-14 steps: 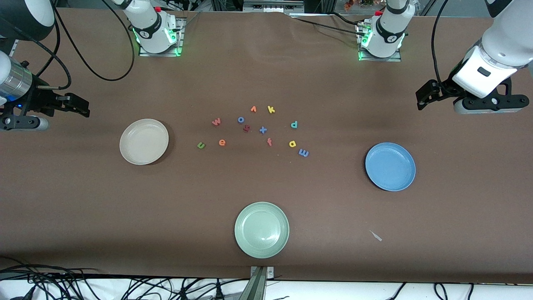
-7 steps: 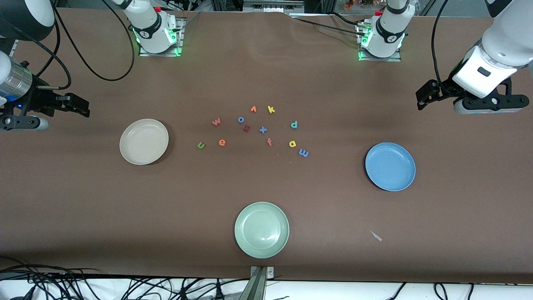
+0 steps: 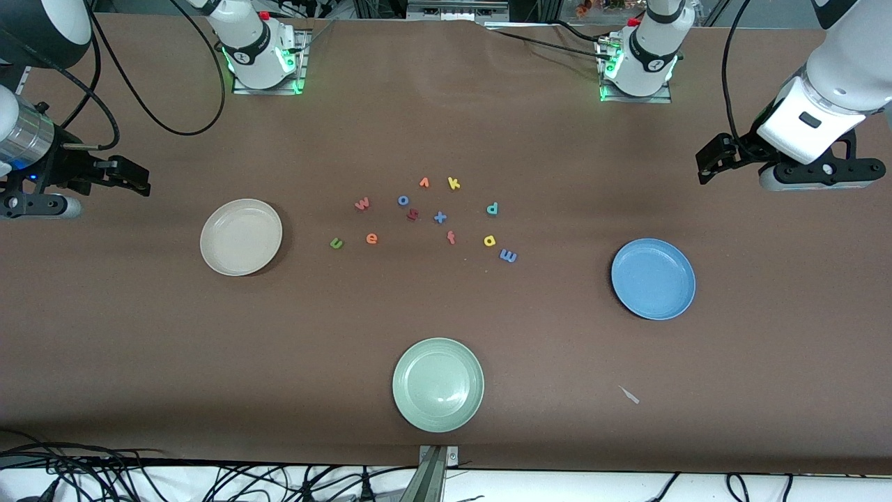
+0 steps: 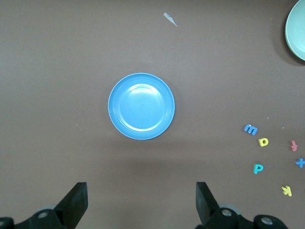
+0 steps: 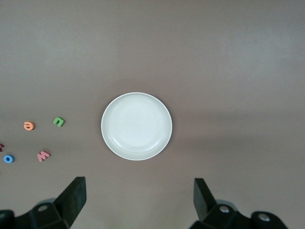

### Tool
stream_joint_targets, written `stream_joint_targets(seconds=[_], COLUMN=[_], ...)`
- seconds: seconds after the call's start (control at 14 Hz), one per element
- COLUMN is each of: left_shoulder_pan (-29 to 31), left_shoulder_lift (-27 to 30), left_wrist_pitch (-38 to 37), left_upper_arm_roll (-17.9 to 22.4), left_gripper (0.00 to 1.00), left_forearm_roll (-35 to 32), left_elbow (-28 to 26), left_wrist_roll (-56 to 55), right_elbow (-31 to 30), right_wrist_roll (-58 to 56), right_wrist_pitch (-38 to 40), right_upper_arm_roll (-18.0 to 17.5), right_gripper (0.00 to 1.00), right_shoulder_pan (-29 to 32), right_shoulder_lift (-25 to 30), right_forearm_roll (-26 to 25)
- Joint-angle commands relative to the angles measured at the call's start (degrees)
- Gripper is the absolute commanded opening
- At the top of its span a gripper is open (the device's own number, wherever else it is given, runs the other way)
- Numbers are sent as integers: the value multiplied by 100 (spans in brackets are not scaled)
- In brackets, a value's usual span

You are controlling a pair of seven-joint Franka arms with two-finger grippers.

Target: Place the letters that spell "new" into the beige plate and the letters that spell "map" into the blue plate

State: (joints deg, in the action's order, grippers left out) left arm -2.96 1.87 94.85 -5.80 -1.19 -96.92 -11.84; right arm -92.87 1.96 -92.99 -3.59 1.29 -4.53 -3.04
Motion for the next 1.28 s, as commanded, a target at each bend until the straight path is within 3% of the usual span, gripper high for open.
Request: stream_joint_targets(seconds=[0.0,0.43,0.64,1.21], left_shoulder_pan=[6,23,-12,-100], left_shoulder_lift=[-72,-81,-449,-591], left_wrist_pitch=[-142,-133,-238,-326], left_upper_arm_roll=[-8,-8,-17,-105], left_gripper=[100,100,100,100], left_forearm_roll=[22,84,40,66], left_elbow=[182,182,191,349], left_wrist_roll=[24,85,33,15], right_elbow=[-3,-12,-12,-12], right_wrist_roll=[6,15,15,427], right_wrist_pitch=[53,79,106,79], right_upper_arm_roll=[-19,-27,-27,-115], right_gripper=[100,100,100,100], right_shoulder_pan=[20,20,20,-146], right_shoulder_lift=[31,31,31,-38], right_forearm_roll=[102,102,102,111])
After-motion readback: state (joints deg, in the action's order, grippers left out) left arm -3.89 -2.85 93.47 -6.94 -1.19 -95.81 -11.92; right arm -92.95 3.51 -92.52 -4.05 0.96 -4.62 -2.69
